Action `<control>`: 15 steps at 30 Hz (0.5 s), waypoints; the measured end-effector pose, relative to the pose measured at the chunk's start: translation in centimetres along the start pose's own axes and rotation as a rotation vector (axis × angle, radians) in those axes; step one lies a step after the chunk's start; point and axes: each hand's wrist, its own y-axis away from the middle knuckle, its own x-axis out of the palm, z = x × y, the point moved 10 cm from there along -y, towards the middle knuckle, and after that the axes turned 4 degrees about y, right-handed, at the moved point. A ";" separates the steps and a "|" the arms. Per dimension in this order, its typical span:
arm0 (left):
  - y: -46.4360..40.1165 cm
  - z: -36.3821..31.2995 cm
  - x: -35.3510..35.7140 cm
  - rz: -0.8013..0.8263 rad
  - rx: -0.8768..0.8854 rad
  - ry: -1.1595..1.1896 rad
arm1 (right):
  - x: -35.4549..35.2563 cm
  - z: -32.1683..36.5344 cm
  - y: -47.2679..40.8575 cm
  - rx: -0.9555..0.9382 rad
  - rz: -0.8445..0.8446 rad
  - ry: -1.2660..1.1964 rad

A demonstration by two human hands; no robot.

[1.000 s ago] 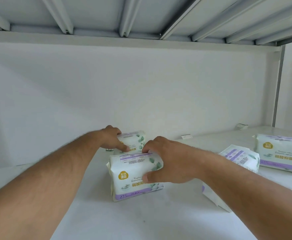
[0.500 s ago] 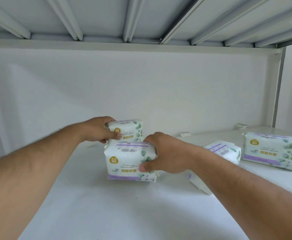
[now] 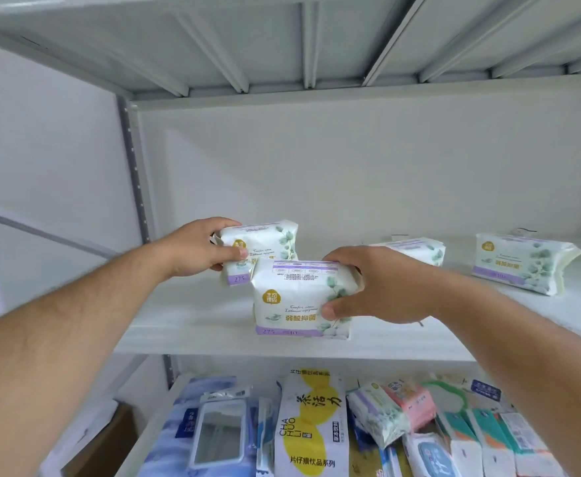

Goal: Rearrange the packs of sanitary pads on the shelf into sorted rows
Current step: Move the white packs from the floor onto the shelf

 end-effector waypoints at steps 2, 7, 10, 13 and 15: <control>3.1 0.1 -0.3 0.004 -0.031 0.005 | 0.1 1.0 2.0 -0.011 0.011 -0.005; 9.6 0.4 -1.0 0.011 -0.043 0.022 | 0.3 3.6 6.9 0.004 0.006 -0.008; 12.4 0.8 -1.2 0.026 -0.038 0.030 | 1.4 5.0 9.4 0.042 0.025 -0.021; 14.9 1.8 -1.1 0.045 -0.039 0.034 | 3.0 6.2 11.6 0.080 0.053 -0.044; 16.9 2.6 -0.8 0.044 -0.041 0.055 | 4.3 7.2 13.4 0.095 0.068 -0.047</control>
